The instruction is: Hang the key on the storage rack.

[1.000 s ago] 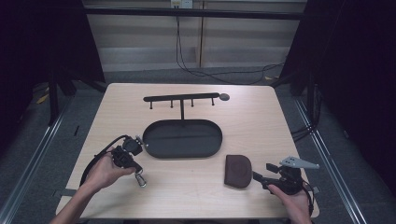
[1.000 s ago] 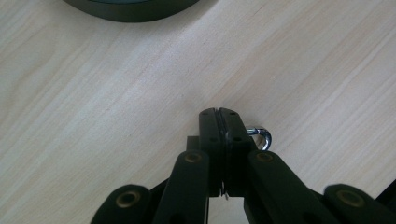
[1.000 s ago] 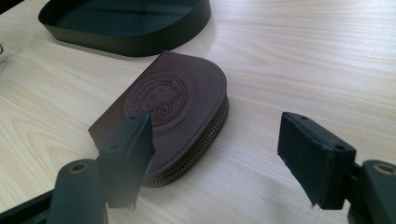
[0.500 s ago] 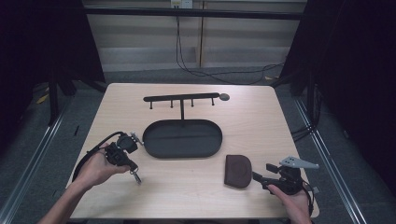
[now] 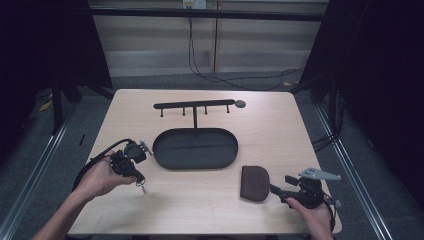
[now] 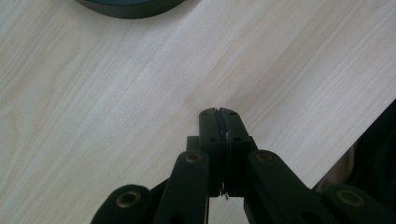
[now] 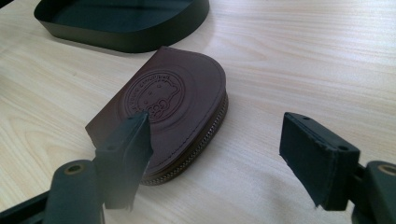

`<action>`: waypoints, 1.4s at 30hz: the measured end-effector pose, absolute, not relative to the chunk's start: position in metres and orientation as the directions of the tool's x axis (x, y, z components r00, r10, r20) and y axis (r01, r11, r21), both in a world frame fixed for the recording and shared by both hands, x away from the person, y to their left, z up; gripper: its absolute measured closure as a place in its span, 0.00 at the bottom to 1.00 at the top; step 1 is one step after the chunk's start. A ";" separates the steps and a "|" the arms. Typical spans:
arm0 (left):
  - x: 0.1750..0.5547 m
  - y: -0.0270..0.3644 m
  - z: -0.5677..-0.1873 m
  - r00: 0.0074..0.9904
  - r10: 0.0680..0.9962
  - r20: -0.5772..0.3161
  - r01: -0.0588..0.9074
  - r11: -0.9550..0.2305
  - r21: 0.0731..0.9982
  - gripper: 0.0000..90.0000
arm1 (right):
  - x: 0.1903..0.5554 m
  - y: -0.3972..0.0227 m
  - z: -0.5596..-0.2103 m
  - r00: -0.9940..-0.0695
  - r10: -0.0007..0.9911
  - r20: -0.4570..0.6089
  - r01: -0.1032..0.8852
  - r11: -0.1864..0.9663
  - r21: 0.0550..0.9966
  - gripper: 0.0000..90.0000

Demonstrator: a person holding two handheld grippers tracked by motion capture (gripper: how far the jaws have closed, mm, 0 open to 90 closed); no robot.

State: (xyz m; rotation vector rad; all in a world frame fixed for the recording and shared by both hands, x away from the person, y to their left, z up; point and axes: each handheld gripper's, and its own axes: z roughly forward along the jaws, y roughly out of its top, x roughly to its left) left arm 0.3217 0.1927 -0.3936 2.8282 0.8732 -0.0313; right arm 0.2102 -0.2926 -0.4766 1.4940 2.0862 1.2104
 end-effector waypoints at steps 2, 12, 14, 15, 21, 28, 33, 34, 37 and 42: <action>0.322 0.191 -0.390 0.833 0.549 -0.070 0.552 -0.818 0.163 0.99 | 0.210 -0.293 -0.477 -0.410 0.886 0.218 0.630 0.101 0.770 0.27; 0.326 0.185 -0.369 0.843 0.535 -0.053 0.536 -0.831 0.149 0.99 | 0.211 -0.293 -0.477 -0.407 0.886 0.224 0.632 0.096 0.769 0.27; 0.328 0.185 -0.367 0.839 0.542 -0.046 0.543 -0.827 0.149 0.99 | 0.211 -0.293 -0.477 -0.408 0.885 0.224 0.632 0.097 0.769 0.26; 0.329 0.185 -0.366 0.837 0.546 -0.045 0.546 -0.825 0.143 0.99 | 0.211 -0.293 -0.477 -0.409 0.885 0.224 0.632 0.098 0.769 0.26; 0.333 0.185 -0.362 0.850 0.522 -0.064 0.526 -0.841 0.130 0.99 | 0.211 -0.293 -0.477 -0.411 0.884 0.223 0.631 0.100 0.769 0.26; 0.341 0.188 -0.350 0.855 0.511 -0.084 0.518 -0.840 0.160 0.99 | 0.210 -0.293 -0.477 -0.410 0.885 0.222 0.632 0.099 0.769 0.26; 0.345 0.183 -0.348 0.878 0.469 -0.093 0.478 -0.860 0.179 0.99 | 0.210 -0.293 -0.477 -0.410 0.885 0.221 0.630 0.099 0.770 0.26; 0.345 0.181 -0.348 0.883 0.461 -0.091 0.470 -0.864 0.181 0.99 | 0.211 -0.293 -0.477 -0.409 0.885 0.222 0.631 0.098 0.770 0.26; 0.347 0.178 -0.346 0.881 0.464 -0.095 0.473 -0.858 0.201 0.99 | 0.211 -0.293 -0.477 -0.410 0.885 0.223 0.633 0.099 0.768 0.26; 0.354 0.179 -0.338 0.873 0.479 -0.095 0.488 -0.846 0.216 0.99 | 0.210 -0.293 -0.477 -0.407 0.886 0.224 0.632 0.096 0.769 0.26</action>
